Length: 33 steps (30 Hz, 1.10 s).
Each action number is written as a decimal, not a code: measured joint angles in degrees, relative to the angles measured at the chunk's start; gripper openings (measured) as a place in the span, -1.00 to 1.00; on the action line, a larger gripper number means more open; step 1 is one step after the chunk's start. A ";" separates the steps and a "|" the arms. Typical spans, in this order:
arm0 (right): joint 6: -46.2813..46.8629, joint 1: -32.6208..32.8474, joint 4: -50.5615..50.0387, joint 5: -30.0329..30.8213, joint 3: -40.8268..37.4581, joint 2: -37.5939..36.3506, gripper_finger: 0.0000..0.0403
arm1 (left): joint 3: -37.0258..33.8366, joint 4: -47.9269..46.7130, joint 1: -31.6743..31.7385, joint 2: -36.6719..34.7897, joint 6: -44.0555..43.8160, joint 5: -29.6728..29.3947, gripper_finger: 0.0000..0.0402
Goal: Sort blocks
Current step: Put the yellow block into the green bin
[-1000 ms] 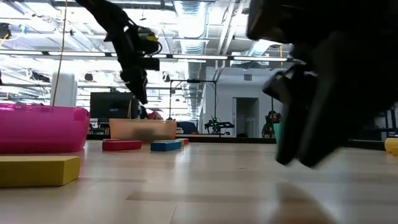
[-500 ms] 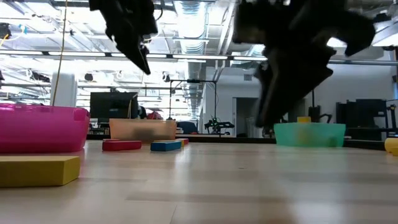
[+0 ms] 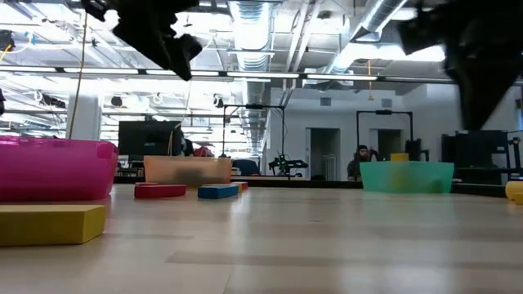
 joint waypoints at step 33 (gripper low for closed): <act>27.13 -8.04 3.48 -7.08 -26.75 -15.97 -0.17 | -10.88 26.51 -21.86 0.04 -3.77 -0.09 -0.02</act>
